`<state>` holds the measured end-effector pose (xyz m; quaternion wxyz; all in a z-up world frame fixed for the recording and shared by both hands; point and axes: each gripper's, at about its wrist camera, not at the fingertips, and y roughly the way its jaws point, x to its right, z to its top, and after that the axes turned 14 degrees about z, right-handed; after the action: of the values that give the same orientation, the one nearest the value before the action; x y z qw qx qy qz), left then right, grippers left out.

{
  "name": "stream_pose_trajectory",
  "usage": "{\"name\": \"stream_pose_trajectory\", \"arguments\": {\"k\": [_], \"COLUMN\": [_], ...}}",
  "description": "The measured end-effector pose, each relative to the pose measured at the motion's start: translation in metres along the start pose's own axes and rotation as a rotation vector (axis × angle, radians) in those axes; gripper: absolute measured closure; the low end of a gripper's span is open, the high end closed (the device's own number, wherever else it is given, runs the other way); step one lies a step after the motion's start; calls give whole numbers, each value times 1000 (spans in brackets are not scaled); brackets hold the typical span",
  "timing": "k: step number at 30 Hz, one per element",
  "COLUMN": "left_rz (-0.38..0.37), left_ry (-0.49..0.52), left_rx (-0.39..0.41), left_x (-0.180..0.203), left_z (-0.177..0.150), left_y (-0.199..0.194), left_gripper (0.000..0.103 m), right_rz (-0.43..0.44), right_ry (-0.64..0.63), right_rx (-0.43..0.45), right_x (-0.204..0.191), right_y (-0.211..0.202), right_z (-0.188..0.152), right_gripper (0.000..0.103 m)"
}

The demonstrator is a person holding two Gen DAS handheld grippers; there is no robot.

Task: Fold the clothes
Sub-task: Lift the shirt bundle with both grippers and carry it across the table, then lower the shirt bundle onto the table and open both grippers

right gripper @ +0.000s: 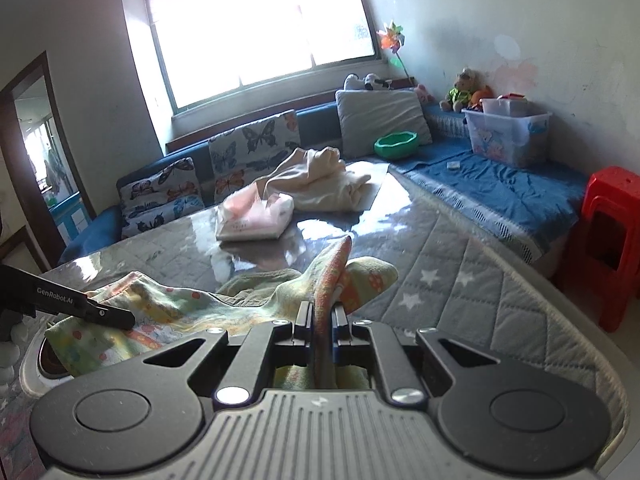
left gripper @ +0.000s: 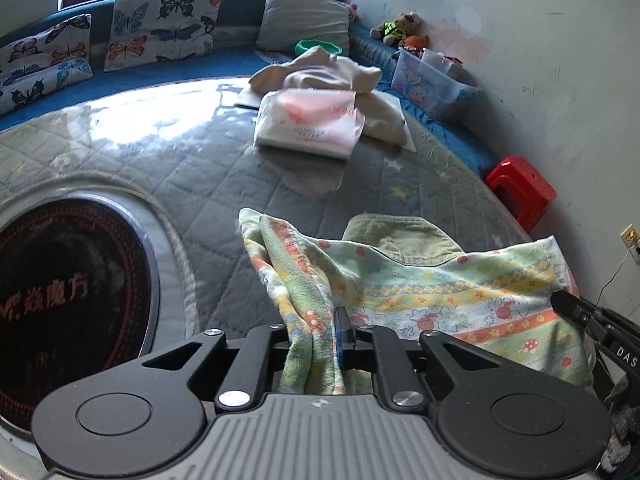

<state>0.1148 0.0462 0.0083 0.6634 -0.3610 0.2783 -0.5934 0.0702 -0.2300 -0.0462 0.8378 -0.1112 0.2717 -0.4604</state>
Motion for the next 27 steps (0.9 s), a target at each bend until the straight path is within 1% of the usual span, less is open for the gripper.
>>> {"name": "stream_pose_trajectory", "arguments": {"k": [3,8,10,12,14,15,18,22,25,26,27], "left_rz": [9,17,20,27,38,42,78,97,114,117,117], "left_ry": [1,-5,-3,-2,1,1,3,7,-9,-16,-21], "left_rx": [-19,-44,-48,-49,-49,-49,-43,-23,-1,8,19], "left_x": [-3,-7,-8,-10,-10,-11,-14,-20,-23,-23,-23], "left_z": [-7,-16,-17,-18,-18,-18,-17,-15,-10,-8,-6], "left_y": [5,12,14,15,16,17,16,12,9,8,7], "left_gripper": [90,86,83,81,77,75,52,52,54,55,62], "right_rz": [-7,-35,-48,-59,-79,-90,-115,-110,-82,-71,-60], "right_ry": [4,42,49,54,55,55,56,38,20,16,12], "right_rx": [-22,-50,-64,-79,-89,-90,-84,-65,-66,-70,-76], "right_x": [1,12,15,18,21,23,27,24,19,17,15], "right_y": [2,7,9,11,12,13,13,14,24,28,32], "right_z": [-5,-14,-17,-20,-21,-21,-17,-9,-6,-5,-6], "right_gripper": [95,94,93,91,86,86,86,80,80,80,80]}}
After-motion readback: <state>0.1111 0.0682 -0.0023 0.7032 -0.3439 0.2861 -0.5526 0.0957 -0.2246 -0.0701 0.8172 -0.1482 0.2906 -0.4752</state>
